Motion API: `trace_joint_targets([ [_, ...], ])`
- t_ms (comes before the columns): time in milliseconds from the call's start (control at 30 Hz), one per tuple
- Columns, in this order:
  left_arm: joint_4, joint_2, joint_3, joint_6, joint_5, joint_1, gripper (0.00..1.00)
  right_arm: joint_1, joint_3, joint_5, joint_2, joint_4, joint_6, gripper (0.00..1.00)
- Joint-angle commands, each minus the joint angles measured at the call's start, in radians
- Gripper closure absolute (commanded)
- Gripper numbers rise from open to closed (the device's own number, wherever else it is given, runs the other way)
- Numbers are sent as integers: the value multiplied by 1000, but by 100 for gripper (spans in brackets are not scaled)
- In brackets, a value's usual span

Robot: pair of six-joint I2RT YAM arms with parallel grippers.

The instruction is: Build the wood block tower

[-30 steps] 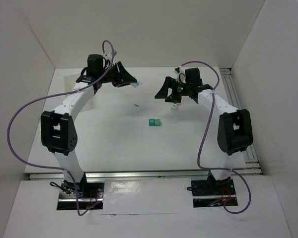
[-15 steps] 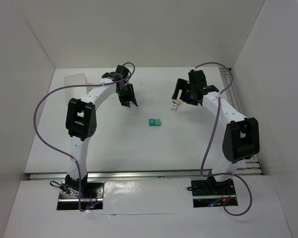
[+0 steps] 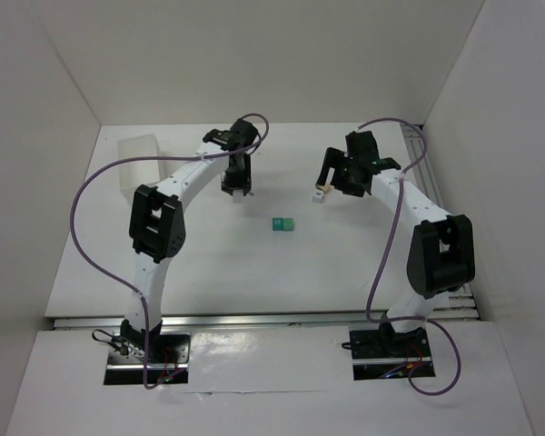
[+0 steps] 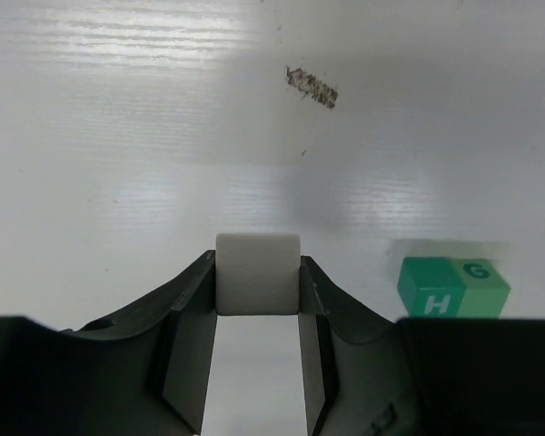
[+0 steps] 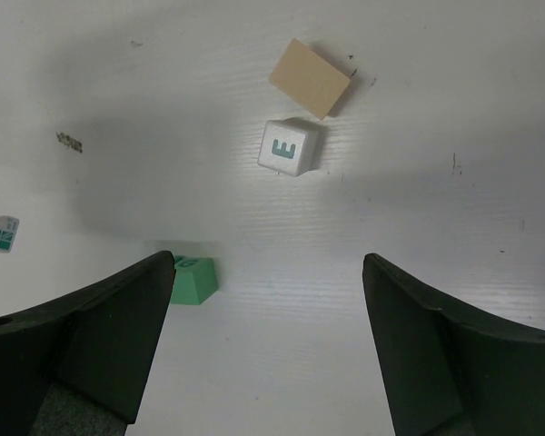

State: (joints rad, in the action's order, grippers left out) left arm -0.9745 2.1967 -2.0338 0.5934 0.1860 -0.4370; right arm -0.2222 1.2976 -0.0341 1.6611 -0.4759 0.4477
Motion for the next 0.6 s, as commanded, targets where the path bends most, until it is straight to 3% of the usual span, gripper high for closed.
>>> trace_joint_targets([
  [0, -94, -45, -25, -142, 7, -9, 100, 6, 11, -12, 3, -4, 0, 9],
  [233, -215, -31, 23, -320, 20, -71, 100, -3, 11, -12, 3, -4, 0, 8],
  [567, -225, 75, -12, -353, 36, -121, 100, -34, 20, -12, 22, -4, 0, 8],
])
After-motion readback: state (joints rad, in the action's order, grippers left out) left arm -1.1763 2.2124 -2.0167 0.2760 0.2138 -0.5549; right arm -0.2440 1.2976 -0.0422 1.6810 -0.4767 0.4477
